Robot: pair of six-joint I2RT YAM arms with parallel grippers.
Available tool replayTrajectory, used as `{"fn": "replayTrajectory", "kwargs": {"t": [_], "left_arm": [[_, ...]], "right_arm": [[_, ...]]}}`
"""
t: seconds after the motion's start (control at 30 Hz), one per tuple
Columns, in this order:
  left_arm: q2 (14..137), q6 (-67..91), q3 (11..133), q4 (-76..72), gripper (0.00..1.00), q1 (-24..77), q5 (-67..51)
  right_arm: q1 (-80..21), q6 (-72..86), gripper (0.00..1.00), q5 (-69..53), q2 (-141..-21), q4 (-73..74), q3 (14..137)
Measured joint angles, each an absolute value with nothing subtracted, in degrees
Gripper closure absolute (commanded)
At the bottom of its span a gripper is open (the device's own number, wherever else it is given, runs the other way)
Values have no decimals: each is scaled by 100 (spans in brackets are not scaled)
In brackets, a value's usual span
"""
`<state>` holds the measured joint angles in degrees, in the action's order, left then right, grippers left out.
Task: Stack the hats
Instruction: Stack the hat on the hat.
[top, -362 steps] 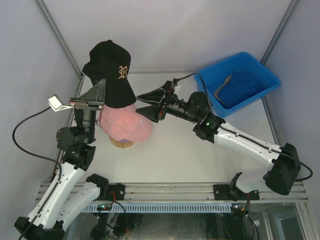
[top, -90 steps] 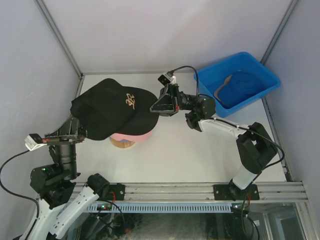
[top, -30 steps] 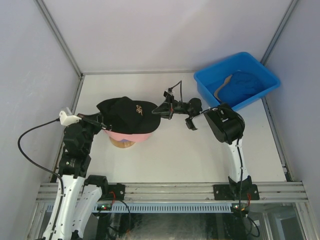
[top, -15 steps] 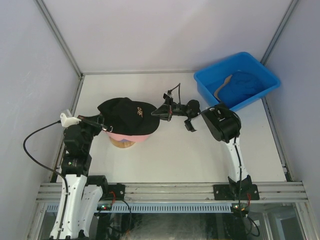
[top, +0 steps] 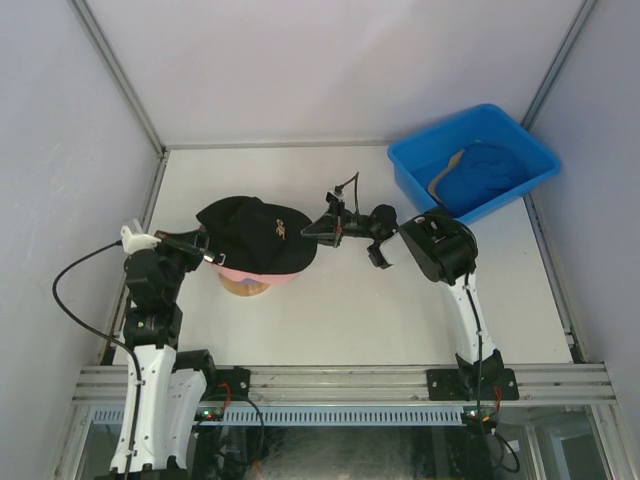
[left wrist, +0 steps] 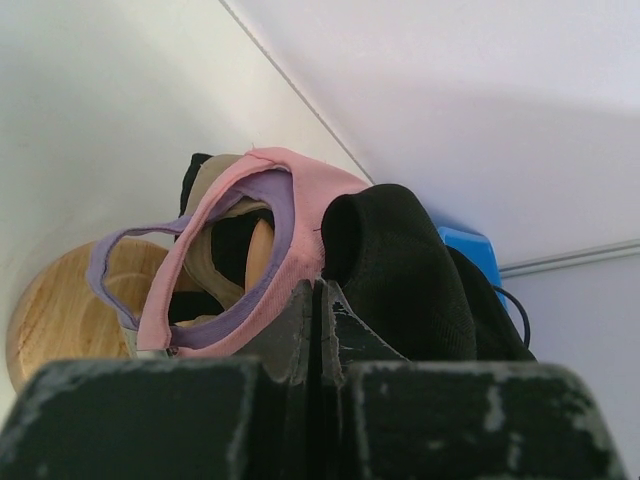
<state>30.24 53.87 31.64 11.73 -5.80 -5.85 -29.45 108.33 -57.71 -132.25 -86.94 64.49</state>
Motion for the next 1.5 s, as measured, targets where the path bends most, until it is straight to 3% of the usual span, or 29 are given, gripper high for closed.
{"fn": "replayTrajectory", "kwargs": {"t": [0.87, 1.5], "left_arm": [[3194, 5645, 2528, -78, 100, -1177, -1643], [2414, 6602, 1905, -357, 100, -1452, -1603]], "right_arm": [[-3015, 10368, 100, -5535, -13456, -8711, 6335], [-3089, 9360, 100, -5511, -13246, -8147, 6235]]}}
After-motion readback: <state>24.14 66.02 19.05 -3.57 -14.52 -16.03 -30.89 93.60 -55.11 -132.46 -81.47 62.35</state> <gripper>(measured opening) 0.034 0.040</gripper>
